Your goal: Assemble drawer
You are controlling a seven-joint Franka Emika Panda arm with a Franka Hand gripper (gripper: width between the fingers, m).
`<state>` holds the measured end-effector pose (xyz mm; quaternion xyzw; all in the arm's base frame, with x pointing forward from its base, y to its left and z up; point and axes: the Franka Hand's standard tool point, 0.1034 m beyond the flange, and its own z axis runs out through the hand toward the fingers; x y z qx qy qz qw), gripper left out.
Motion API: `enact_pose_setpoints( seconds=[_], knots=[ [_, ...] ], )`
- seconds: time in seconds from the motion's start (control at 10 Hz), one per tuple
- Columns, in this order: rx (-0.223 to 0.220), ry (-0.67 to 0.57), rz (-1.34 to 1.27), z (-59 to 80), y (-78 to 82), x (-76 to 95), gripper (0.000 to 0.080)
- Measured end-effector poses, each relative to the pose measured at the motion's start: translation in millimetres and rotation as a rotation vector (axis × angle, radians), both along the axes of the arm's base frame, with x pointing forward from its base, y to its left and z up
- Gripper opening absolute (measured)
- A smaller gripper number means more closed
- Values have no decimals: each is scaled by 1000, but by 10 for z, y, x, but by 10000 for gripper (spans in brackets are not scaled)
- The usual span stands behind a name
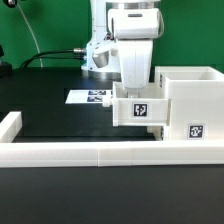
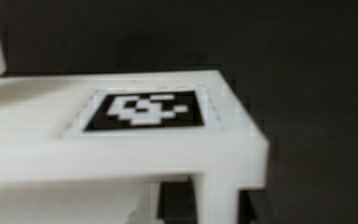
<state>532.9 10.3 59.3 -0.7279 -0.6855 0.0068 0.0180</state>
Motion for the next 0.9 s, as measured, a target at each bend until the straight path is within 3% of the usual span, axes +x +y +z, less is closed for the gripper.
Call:
enact_pose_setpoints(
  seconds=[0.9],
  knots=[
    [1, 12, 3, -11, 60, 49, 41]
  ],
)
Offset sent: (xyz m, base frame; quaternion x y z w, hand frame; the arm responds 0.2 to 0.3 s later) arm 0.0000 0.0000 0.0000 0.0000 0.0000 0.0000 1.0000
